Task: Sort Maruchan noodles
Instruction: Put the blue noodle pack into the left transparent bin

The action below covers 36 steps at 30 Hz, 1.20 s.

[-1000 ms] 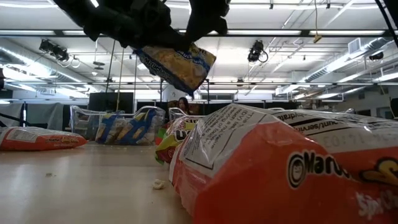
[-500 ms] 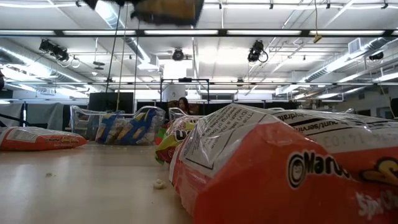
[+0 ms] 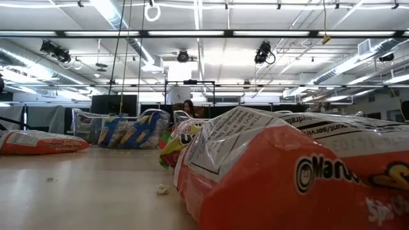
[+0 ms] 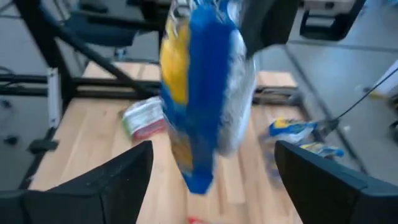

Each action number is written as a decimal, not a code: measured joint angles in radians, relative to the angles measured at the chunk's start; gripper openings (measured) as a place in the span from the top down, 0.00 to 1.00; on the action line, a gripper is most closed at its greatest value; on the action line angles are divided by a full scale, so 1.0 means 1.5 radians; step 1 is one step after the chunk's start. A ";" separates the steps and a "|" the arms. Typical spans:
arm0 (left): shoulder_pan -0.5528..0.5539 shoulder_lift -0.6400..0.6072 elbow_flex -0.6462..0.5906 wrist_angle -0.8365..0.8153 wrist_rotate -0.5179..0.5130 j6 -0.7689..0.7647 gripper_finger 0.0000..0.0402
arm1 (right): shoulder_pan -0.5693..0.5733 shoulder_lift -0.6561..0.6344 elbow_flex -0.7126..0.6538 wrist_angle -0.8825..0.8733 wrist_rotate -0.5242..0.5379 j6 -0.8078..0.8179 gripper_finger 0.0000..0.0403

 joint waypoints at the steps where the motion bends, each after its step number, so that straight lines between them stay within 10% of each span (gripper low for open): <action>1: -0.002 0.001 0.000 0.004 -0.007 0.004 0.66 | 0.001 0.007 0.000 0.022 0.012 -0.001 0.16; 11: -0.033 0.011 0.001 0.082 -0.077 0.013 0.66 | -0.007 0.052 0.000 0.095 0.055 0.003 0.24; 20: -0.055 0.019 0.000 0.109 -0.128 -0.020 0.65 | -0.007 0.054 0.000 0.130 0.080 0.018 0.60; 24: -0.055 0.015 0.000 0.104 -0.145 -0.101 0.61 | -0.008 0.052 0.001 0.121 0.077 0.020 0.61; 36: -0.056 0.059 0.159 -0.281 -0.335 -0.088 0.32 | -0.056 0.054 0.000 -0.131 0.103 -0.007 0.61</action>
